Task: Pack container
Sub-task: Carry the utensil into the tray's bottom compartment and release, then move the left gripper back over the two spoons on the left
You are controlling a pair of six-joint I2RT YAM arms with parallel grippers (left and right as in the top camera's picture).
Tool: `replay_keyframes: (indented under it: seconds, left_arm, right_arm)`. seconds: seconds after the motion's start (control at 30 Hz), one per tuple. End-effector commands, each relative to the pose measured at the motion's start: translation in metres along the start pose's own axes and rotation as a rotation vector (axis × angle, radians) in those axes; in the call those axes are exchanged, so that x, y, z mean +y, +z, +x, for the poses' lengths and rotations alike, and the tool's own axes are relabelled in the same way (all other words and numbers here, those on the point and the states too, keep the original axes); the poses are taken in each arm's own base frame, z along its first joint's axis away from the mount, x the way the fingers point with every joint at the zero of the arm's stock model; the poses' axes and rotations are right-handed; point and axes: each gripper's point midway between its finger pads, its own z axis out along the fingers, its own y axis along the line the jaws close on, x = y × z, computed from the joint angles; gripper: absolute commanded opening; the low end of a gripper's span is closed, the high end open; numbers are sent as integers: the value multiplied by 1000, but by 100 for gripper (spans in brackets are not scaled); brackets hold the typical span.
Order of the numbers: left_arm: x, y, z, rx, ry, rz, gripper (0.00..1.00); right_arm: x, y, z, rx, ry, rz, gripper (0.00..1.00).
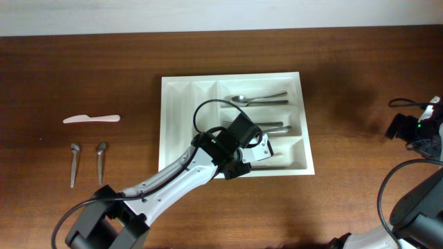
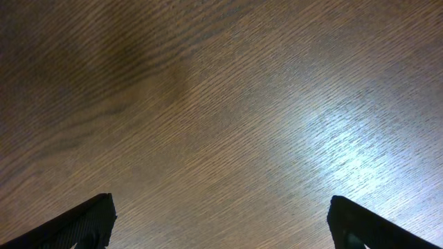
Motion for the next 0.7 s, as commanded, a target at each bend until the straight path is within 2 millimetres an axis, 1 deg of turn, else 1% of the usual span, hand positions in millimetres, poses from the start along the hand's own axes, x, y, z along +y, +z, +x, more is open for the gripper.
replay_keyframes:
  seconds: [0.0, 0.03, 0.07, 0.1, 0.13, 0.17, 0.2, 0.23, 0.27, 0.3, 0.37, 0.43, 0.47, 0.53, 0.57, 0.6, 0.63, 0.67]
  left_arm:
    - [7, 1, -4, -12, 17, -40, 47]
    - [14, -2, -10, -26, 12, -68, 56]
    - [21, -6, -15, -41, -5, -99, 59]
    - [31, -13, -23, -64, -36, -144, 60]
    - [45, -24, -33, -96, -79, -199, 61]
    - [64, -44, -47, -146, -147, -269, 73]
    - [74, -56, -53, -173, -191, -305, 94]
    - [88, -72, -61, -212, -259, -348, 100]
    - [98, -86, -66, -245, -316, -371, 99]
    - [106, -105, -73, -297, -396, -373, 99]
    - [107, -129, -79, -357, -501, -322, 99]
    - [106, -149, -75, -355, -487, -331, 99]
    - [113, -158, -68, -335, -461, -389, 99]
    - [135, -172, -38, -263, -544, -537, 99]
    - [151, -181, -13, -220, -672, -639, 99]
    - [161, -187, 10, -185, -784, -710, 99]
    - [168, -190, 32, -148, -871, -741, 99]
    - [170, -187, 52, -101, -931, -727, 99]
  right_arm:
    - [0, -6, -2, -18, 14, -5, 99]
    - [0, -6, -2, -18, 14, -5, 99]
    - [0, -6, -2, -18, 14, -5, 99]
    - [0, -6, -2, -17, 14, -5, 99]
    - [0, -6, -2, -18, 14, -5, 99]
    - [0, -6, -2, -17, 14, -5, 99]
    - [0, -6, -2, -18, 14, -5, 99]
    - [0, -6, -2, -18, 14, -5, 99]
    - [0, -6, -2, -18, 14, -5, 99]
    - [0, -6, -2, -18, 14, -5, 99]
    - [0, -6, -2, -17, 14, -5, 99]
    - [0, -6, -2, -18, 14, -5, 99]
    - [0, -6, -2, -18, 14, -5, 99]
    - [0, -6, -2, -18, 14, -5, 99]
    - [0, -6, -2, -17, 14, -5, 99]
    - [0, -6, -2, -18, 14, -5, 99]
    - [0, -6, -2, -18, 14, -5, 99]
    - [0, -6, -2, -18, 14, -5, 99]
